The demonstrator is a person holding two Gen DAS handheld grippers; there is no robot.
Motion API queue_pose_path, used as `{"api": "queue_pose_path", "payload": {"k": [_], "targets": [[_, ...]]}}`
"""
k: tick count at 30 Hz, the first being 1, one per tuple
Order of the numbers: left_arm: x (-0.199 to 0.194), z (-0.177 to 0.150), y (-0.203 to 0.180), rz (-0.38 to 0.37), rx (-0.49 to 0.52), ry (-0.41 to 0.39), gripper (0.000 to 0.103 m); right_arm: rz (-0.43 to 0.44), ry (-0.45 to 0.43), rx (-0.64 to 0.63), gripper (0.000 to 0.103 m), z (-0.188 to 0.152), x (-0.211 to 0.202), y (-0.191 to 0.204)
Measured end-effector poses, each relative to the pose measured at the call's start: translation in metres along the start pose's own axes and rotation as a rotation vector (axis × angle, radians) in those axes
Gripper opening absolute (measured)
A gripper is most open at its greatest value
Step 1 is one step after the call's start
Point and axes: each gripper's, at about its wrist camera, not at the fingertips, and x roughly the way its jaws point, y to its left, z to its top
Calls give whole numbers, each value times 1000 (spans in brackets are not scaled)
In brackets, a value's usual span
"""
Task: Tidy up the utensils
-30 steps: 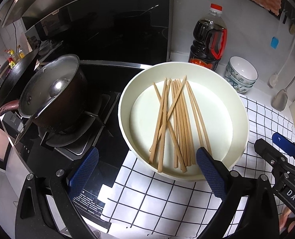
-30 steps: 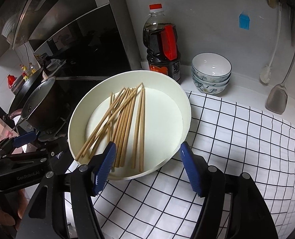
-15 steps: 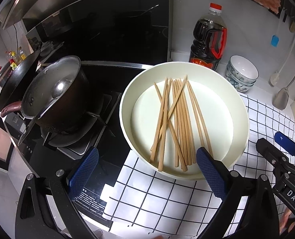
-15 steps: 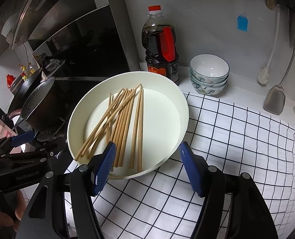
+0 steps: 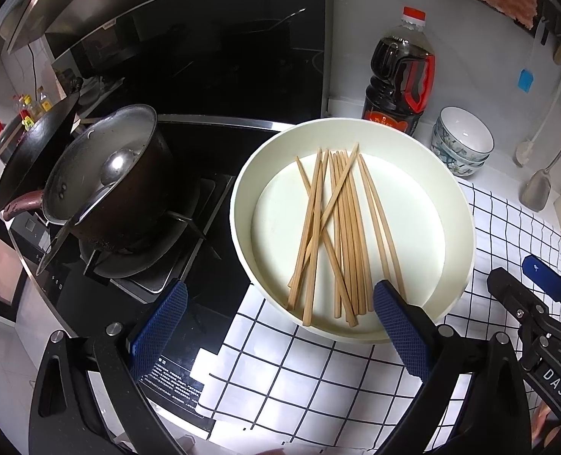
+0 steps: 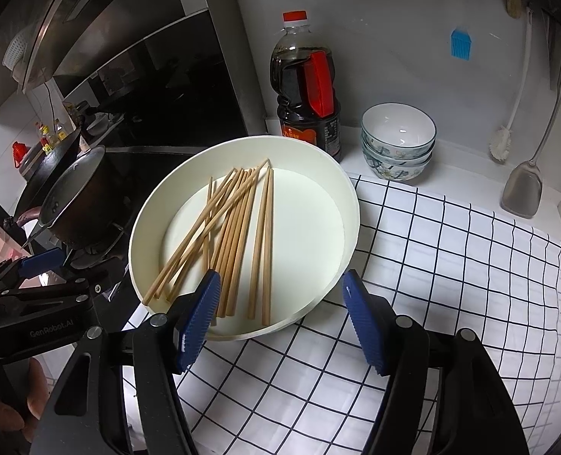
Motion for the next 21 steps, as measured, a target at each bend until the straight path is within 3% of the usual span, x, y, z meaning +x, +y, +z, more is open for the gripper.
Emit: {"api": "queue_pose_path", "payload": {"k": [12,21], "targets": [[2,-3,2,-41,-12,12,97,2,2,1,64,-1,-1,1],[2,-4,3,-15,-22,20,97,0,0,11,64,-5,-2,2]]}}
